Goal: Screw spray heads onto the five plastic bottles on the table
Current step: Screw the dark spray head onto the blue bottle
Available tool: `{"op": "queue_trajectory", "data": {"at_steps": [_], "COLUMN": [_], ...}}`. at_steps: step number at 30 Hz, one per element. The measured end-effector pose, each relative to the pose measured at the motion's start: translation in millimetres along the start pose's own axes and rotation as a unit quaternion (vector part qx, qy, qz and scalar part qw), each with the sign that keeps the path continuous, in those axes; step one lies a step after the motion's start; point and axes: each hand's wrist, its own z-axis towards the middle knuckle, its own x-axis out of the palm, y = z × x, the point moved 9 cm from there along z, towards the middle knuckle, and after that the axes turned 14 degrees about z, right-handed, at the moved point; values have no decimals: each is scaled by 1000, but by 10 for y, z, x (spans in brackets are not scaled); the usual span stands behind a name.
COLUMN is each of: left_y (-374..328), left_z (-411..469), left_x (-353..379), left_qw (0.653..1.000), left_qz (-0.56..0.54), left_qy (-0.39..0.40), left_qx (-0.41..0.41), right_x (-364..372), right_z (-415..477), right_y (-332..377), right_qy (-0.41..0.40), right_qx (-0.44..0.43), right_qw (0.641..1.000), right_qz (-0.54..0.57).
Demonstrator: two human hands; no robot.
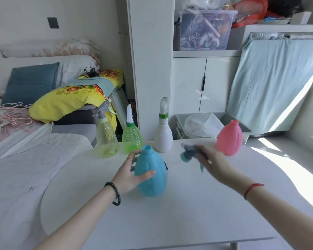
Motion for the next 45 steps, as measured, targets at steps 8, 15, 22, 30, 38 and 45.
{"op": "queue_trajectory", "data": {"at_steps": [8, 15, 22, 30, 38, 45], "left_y": [-11, -9, -38, -10, -19, 4], "left_z": [1, 8, 2, 22, 1, 18], "left_x": [425, 470, 493, 489, 484, 499], "left_qw": [999, 999, 999, 999, 998, 999], "left_qz": [31, 26, 24, 38, 49, 41], "left_qy": [36, 32, 29, 29, 30, 28], "left_qx": [6, 21, 28, 21, 16, 10], "right_x": [-853, -570, 302, 500, 752, 655], "right_z": [651, 737, 672, 733, 644, 631], "right_y": [931, 1211, 928, 804, 817, 911], "right_qy": [-75, 49, 230, 301, 367, 403], "right_qx": [-3, -49, -7, 74, 150, 103], "right_qw": [994, 995, 967, 934, 904, 886], "right_qz": [80, -76, -111, -176, -162, -204]}}
